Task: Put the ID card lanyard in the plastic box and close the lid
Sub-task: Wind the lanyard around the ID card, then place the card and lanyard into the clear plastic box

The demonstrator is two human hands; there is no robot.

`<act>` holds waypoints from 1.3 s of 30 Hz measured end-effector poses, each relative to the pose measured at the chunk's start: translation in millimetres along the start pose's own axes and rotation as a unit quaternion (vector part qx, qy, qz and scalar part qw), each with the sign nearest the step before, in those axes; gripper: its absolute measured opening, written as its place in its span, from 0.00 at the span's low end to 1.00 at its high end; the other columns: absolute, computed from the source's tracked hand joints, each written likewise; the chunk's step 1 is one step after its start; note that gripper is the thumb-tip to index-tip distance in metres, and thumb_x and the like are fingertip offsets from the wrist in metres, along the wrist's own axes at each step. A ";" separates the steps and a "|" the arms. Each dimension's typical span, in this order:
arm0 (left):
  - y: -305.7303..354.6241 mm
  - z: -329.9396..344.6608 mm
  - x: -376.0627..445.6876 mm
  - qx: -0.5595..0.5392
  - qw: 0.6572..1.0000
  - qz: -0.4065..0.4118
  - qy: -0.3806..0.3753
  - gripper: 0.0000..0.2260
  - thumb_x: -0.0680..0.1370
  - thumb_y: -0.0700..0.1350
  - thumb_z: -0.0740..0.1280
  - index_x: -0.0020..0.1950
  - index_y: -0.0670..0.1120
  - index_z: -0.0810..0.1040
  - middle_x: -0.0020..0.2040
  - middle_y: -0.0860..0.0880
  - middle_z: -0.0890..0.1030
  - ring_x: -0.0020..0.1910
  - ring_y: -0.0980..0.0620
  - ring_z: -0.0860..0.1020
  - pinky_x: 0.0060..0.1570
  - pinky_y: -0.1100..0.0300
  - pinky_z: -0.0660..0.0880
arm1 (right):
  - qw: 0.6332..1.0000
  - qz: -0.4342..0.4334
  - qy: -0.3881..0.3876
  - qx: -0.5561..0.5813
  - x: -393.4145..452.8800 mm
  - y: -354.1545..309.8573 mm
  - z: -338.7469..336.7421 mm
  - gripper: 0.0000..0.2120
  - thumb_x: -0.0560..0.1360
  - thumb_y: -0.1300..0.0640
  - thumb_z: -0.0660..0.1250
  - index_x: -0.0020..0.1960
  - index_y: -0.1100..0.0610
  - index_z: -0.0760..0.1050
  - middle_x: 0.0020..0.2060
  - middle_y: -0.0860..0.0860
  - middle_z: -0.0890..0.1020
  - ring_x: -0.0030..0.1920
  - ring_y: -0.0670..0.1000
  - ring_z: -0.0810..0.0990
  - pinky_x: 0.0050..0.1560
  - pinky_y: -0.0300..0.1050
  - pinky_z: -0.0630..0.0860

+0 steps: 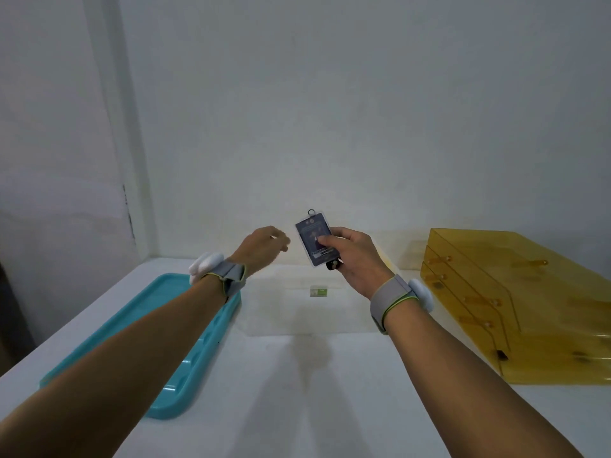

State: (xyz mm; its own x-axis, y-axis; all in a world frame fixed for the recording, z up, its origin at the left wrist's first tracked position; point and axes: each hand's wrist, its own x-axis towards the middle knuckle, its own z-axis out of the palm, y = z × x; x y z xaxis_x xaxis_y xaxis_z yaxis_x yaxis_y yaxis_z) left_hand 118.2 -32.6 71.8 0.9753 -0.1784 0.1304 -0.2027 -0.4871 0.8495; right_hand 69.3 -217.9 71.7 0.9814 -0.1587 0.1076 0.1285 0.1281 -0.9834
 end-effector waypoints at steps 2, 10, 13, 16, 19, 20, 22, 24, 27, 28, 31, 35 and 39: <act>-11.5 4.4 -2.0 0.118 0.989 0.065 -0.064 0.11 0.78 0.50 0.67 0.55 0.47 0.84 0.51 0.50 0.86 0.54 0.49 0.83 0.57 0.54 0.78 | 1.000 0.003 0.008 0.012 1.5 0.4 -2.8 0.09 0.74 0.66 0.72 0.54 0.62 0.81 0.42 0.60 0.82 0.34 0.54 0.79 0.29 0.43 0.69; -18.7 18.4 -9.2 0.186 0.965 0.102 -0.155 0.13 0.73 0.50 0.75 0.57 0.55 0.86 0.45 0.52 0.88 0.36 0.63 0.78 0.44 0.67 0.77 | 0.999 0.021 0.041 0.014 6.4 -0.3 -12.0 0.19 0.72 0.66 0.73 0.62 0.60 0.75 0.47 0.61 0.83 0.38 0.55 0.81 0.29 0.43 0.73; -20.7 15.3 -14.0 0.133 0.971 0.069 -0.186 0.12 0.72 0.48 0.75 0.56 0.55 0.86 0.46 0.51 0.88 0.41 0.58 0.81 0.48 0.63 0.82 | 0.998 0.032 0.047 0.013 4.8 -2.7 -14.2 0.22 0.72 0.67 0.73 0.64 0.59 0.72 0.49 0.61 0.82 0.37 0.55 0.82 0.32 0.46 0.74; -18.3 12.0 -23.0 0.110 0.968 0.043 -0.223 0.12 0.72 0.48 0.76 0.55 0.55 0.86 0.49 0.51 0.88 0.48 0.56 0.84 0.52 0.61 0.82 | 0.998 0.043 0.042 0.013 2.7 -5.5 -14.9 0.23 0.72 0.68 0.72 0.65 0.60 0.71 0.50 0.61 0.81 0.38 0.55 0.82 0.35 0.47 0.77; -12.1 5.9 -33.9 0.109 0.961 0.028 -0.253 0.13 0.72 0.47 0.76 0.56 0.52 0.86 0.49 0.51 0.88 0.50 0.56 0.85 0.53 0.60 0.82 | 0.998 0.055 0.032 0.005 1.6 -7.4 -13.8 0.24 0.73 0.71 0.70 0.66 0.60 0.70 0.51 0.60 0.80 0.40 0.54 0.82 0.45 0.55 0.82; -9.9 3.6 -38.5 0.105 0.959 0.023 -0.263 0.13 0.72 0.46 0.76 0.57 0.51 0.86 0.49 0.50 0.88 0.50 0.56 0.85 0.53 0.59 0.82 | 0.998 0.060 0.030 -0.002 1.1 -7.6 -13.0 0.24 0.73 0.71 0.70 0.66 0.60 0.69 0.51 0.59 0.80 0.42 0.54 0.81 0.50 0.58 0.82; -6.4 -0.5 -46.6 0.100 0.952 0.009 -0.289 0.13 0.72 0.44 0.77 0.57 0.50 0.86 0.50 0.50 0.88 0.50 0.56 0.85 0.54 0.58 0.82 | 0.997 0.068 0.024 -0.019 -0.9 -8.9 -11.3 0.24 0.73 0.71 0.69 0.66 0.60 0.69 0.56 0.61 0.78 0.45 0.54 0.80 0.54 0.62 0.81; -4.4 -3.9 -53.0 0.104 0.945 -0.003 -0.311 0.13 0.72 0.43 0.77 0.56 0.49 0.86 0.52 0.51 0.87 0.51 0.56 0.85 0.55 0.57 0.81 | 0.996 0.078 0.016 -0.035 -2.0 -9.9 -9.1 0.24 0.73 0.72 0.69 0.65 0.59 0.68 0.58 0.61 0.77 0.47 0.55 0.79 0.54 0.61 0.81; -1.7 -8.9 -62.9 0.105 0.935 -0.023 -0.339 0.14 0.71 0.41 0.77 0.57 0.48 0.86 0.53 0.50 0.87 0.51 0.55 0.85 0.57 0.55 0.81 | 0.994 0.096 0.001 -0.060 -4.8 -10.5 -4.8 0.22 0.73 0.73 0.67 0.64 0.59 0.67 0.56 0.60 0.76 0.50 0.57 0.78 0.57 0.63 0.80; -0.2 -10.5 -67.1 0.106 0.930 -0.030 -0.350 0.15 0.71 0.40 0.77 0.57 0.48 0.86 0.53 0.50 0.87 0.51 0.55 0.85 0.58 0.54 0.80 | 0.992 0.101 -0.005 -0.071 -5.9 -10.4 -3.5 0.21 0.73 0.73 0.67 0.62 0.59 0.68 0.55 0.60 0.76 0.51 0.58 0.78 0.58 0.63 0.79; 4.2 -13.1 -79.2 0.117 0.916 -0.043 -0.382 0.16 0.70 0.39 0.77 0.58 0.47 0.86 0.54 0.49 0.87 0.55 0.52 0.84 0.60 0.52 0.79 | 0.987 0.116 -0.032 -0.107 -11.8 -11.0 0.6 0.12 0.74 0.75 0.65 0.50 0.60 0.71 0.47 0.58 0.78 0.48 0.57 0.79 0.57 0.62 0.79; 10.5 -14.9 -88.9 0.129 0.898 -0.058 -0.416 0.16 0.71 0.37 0.77 0.58 0.45 0.86 0.54 0.48 0.87 0.48 0.54 0.85 0.60 0.50 0.79 | 0.978 0.140 -0.063 -0.140 -15.8 -10.8 8.1 0.11 0.74 0.77 0.63 0.44 0.62 0.73 0.42 0.58 0.81 0.43 0.56 0.79 0.52 0.59 0.81; 12.7 -16.8 -94.9 0.130 0.885 -0.068 -0.443 0.16 0.73 0.37 0.76 0.60 0.43 0.85 0.56 0.47 0.86 0.49 0.53 0.84 0.61 0.48 0.78 | 0.967 0.165 -0.085 -0.175 -14.7 -8.7 17.2 0.10 0.74 0.77 0.64 0.49 0.65 0.77 0.42 0.59 0.81 0.44 0.57 0.80 0.46 0.58 0.82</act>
State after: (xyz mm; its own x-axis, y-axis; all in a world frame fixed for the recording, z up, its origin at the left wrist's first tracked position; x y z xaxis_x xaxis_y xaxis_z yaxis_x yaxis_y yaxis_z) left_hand 24.6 -7.4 78.8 0.5642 -0.6470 -0.5129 -0.2154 -0.7151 0.6650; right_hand 56.2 -199.8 81.2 0.9740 0.0012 -0.2265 -0.2217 -0.1993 -0.9545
